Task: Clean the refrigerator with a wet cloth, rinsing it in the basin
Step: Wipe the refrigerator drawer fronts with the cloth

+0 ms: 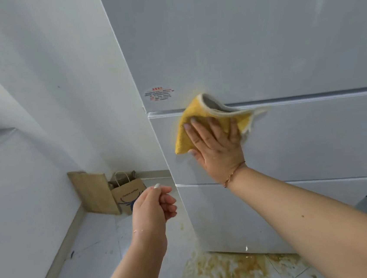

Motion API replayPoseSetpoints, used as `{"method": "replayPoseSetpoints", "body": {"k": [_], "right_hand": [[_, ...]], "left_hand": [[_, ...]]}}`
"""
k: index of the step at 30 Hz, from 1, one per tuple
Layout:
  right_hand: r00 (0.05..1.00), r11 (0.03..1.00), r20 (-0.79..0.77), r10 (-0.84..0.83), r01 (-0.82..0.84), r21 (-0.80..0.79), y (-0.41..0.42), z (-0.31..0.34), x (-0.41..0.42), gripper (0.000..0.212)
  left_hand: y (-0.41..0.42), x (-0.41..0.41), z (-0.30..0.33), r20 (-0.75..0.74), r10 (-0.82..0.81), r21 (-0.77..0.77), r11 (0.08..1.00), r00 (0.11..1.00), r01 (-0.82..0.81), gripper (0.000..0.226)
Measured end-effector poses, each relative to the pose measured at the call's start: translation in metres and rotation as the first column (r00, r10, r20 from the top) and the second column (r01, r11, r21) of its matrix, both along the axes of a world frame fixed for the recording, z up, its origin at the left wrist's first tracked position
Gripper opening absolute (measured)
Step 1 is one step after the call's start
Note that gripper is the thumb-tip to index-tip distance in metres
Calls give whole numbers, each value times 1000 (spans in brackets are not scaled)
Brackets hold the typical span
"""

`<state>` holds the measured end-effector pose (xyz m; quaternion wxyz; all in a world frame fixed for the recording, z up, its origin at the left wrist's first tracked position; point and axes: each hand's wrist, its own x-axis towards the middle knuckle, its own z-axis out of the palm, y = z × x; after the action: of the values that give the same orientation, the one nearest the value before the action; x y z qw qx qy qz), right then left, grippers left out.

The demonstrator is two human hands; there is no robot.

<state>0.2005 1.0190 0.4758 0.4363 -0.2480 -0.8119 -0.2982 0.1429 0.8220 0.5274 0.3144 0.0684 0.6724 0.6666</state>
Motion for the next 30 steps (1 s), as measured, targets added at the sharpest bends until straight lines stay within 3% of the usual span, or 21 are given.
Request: {"method": "replayPoseSetpoints", "body": {"k": [4,9,12,15,16,22,26,30], "right_hand": [[966,992,247,78,-101,80,-5,15,-21,46],[768,969,618,167,-243,41,4,-6,-16,53],[710,970,695,117,-233,75,17,-17,13,59],[771,960,625,126,-254,119,33,-32,47,61],[795,969,600,85,-207,136,56,-39,94,60],[893,956,448,-51,-85,279,84,-49,161,61],[956,969,277,-95,25,248,107,-58,231,57],[987,990,84,-137,133,49,112,-72,274,49]], "left_hand": [[-8,-12,0,-6,14,1,1000,1000,-14,29],[1,-7,-8,-1,2,-29,1000,1000,-2,29],[17,5,-9,9,-41,-50,998,999,41,31],[29,12,-6,1,-106,-29,994,994,106,33],[57,41,-9,22,-192,-43,980,981,193,33],[90,72,-11,32,-241,-42,969,970,243,33],[113,106,-16,36,-296,-60,953,954,298,33],[130,127,-23,51,-319,-79,943,946,322,32]]}}
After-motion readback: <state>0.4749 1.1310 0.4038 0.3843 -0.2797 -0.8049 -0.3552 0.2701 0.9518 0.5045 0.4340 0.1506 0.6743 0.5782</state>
